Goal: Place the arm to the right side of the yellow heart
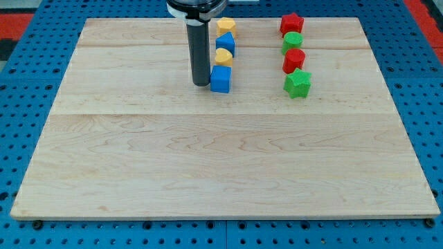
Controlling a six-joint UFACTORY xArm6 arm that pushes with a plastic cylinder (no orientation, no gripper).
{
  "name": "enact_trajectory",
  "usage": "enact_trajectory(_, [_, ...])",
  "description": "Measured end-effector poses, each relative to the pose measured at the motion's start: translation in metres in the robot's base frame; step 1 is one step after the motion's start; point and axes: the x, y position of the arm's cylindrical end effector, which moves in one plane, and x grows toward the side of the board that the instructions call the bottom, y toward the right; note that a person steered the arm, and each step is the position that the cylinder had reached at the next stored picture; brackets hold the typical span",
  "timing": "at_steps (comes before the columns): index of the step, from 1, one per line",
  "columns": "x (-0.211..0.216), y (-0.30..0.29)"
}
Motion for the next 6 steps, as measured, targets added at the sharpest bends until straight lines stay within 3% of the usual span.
enact_trajectory(1, [0.016, -0.021])
enact_trajectory(2, [0.067, -0.033])
enact_trajectory(3, [0.076, 0.016])
enact_trajectory(4, [0.044, 0.07])
enact_trajectory(6, [-0.021, 0.07])
